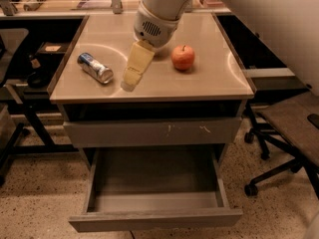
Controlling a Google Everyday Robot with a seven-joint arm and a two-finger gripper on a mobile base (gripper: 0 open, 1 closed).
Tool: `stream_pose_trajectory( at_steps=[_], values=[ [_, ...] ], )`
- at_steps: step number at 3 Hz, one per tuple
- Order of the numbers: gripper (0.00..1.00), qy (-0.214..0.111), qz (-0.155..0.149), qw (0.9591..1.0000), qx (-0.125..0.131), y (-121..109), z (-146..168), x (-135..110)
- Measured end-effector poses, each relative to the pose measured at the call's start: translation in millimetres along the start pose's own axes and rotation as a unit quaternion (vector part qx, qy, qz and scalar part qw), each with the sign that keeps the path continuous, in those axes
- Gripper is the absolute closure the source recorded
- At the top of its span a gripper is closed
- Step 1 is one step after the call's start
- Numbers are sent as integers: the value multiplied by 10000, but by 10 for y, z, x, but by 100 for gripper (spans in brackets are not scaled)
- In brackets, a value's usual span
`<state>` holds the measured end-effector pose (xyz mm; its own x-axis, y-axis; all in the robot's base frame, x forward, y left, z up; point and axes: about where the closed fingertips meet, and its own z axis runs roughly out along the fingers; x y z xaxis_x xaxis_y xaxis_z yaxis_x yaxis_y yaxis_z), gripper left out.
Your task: Place redbull can into middle drawer
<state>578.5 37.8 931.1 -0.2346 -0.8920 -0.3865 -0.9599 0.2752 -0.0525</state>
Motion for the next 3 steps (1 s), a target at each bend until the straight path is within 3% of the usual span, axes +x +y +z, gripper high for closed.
stream_pose_trajectory(
  at_steps=[1,3],
  values=[
    [0,-88,29,10000,-23,-40,172,-87],
    [0,-112,-95,9993,-356,-277,645,-492]
  ],
)
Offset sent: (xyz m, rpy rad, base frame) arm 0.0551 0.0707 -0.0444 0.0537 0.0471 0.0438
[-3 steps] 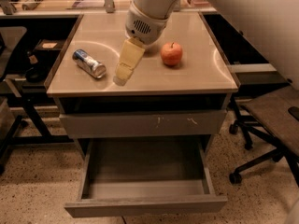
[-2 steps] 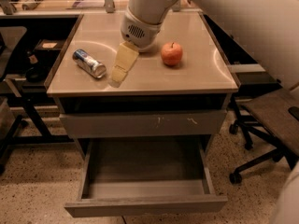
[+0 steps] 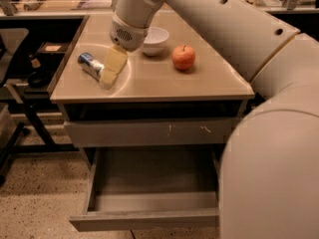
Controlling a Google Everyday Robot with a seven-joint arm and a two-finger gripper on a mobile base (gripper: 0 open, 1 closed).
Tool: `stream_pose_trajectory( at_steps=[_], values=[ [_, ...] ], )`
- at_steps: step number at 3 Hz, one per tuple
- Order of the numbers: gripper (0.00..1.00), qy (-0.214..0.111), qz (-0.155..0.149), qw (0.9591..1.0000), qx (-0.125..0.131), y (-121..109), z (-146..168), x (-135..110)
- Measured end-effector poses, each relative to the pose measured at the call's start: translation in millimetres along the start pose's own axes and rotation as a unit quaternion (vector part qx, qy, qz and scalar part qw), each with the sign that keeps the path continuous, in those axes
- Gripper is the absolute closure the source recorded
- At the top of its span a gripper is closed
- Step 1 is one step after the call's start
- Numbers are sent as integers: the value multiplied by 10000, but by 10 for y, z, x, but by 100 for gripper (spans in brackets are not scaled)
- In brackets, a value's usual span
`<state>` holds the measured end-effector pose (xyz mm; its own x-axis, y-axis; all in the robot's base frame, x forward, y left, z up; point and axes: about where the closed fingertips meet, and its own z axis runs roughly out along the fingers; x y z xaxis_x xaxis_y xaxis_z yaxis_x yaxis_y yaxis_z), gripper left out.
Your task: Place redbull can into middle drawer
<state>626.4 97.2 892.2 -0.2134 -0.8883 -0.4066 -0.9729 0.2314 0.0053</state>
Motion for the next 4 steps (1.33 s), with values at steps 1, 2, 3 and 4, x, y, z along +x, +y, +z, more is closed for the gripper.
stream_pose_trajectory(
  at_steps=[1,2,3,4],
  values=[
    [0,26,-114,9997,-191,-160,162,-208],
    [0,-44,-120,9998,-165,-214,153,-275],
    [0,-36,113,9999,-58,-155,228,-337],
    [0,-186,532,9984,-13,-198,299,-415]
  ],
)
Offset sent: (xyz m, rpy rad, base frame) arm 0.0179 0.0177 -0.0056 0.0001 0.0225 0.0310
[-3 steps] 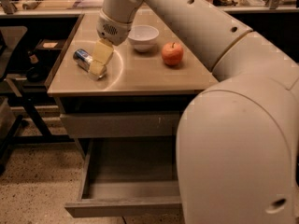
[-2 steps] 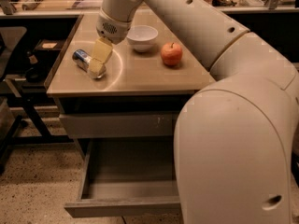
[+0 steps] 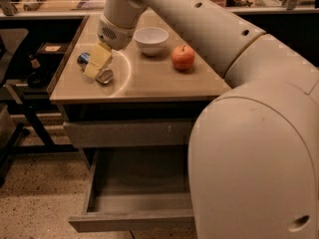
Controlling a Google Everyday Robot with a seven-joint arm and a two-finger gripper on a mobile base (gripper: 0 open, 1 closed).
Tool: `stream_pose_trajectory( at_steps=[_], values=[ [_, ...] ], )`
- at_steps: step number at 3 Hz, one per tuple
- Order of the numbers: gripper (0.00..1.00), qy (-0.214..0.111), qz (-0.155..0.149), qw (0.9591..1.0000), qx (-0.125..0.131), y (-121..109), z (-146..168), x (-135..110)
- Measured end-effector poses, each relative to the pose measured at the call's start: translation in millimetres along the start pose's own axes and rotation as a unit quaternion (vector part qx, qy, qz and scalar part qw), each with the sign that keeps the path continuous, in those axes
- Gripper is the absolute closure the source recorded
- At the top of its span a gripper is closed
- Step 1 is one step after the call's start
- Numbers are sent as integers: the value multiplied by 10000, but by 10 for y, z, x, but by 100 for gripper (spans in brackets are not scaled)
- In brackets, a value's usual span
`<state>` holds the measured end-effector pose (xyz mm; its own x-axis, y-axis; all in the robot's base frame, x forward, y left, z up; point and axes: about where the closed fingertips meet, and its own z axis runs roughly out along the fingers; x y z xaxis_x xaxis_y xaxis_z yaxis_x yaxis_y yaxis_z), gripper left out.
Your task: Place redbull can into middle drawer
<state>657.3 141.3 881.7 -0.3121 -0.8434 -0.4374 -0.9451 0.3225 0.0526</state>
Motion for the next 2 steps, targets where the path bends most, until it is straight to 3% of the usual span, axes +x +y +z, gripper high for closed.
stream_pose_trajectory(
  at_steps=[2],
  values=[
    [0,-190,705,9972,-134,-333,231,-105]
  ],
)
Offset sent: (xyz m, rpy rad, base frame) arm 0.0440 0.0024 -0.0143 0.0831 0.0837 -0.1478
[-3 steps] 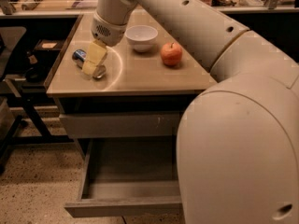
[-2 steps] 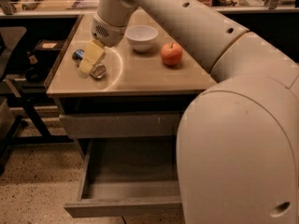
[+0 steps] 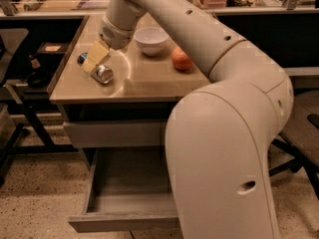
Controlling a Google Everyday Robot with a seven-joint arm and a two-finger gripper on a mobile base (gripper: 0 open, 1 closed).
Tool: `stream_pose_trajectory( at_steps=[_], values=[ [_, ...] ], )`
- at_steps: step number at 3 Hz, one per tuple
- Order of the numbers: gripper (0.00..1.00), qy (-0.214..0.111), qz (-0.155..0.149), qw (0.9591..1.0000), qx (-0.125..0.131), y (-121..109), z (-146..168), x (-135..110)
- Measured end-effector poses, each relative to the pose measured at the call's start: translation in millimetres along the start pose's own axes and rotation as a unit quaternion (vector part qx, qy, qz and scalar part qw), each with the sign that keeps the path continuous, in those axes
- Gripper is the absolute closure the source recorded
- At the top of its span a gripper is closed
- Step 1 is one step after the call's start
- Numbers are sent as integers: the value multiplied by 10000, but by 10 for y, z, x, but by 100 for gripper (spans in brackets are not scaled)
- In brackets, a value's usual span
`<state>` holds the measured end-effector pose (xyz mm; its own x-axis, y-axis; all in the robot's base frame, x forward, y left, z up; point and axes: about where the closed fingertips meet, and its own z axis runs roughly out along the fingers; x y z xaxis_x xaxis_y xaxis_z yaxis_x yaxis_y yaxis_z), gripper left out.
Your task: Place redbull can into middle drawer
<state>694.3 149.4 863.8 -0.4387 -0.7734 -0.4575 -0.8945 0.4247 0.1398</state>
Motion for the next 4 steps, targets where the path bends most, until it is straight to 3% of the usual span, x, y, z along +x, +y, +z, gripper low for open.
stream_pose_trajectory(
  at_steps=[1,2,4],
  values=[
    [0,11,6,10000,31,5,0,8],
    [0,-208,-56,9997,-144,392,-25,-142],
    [0,-228,15,9995,-200,338,84,-178]
  ],
)
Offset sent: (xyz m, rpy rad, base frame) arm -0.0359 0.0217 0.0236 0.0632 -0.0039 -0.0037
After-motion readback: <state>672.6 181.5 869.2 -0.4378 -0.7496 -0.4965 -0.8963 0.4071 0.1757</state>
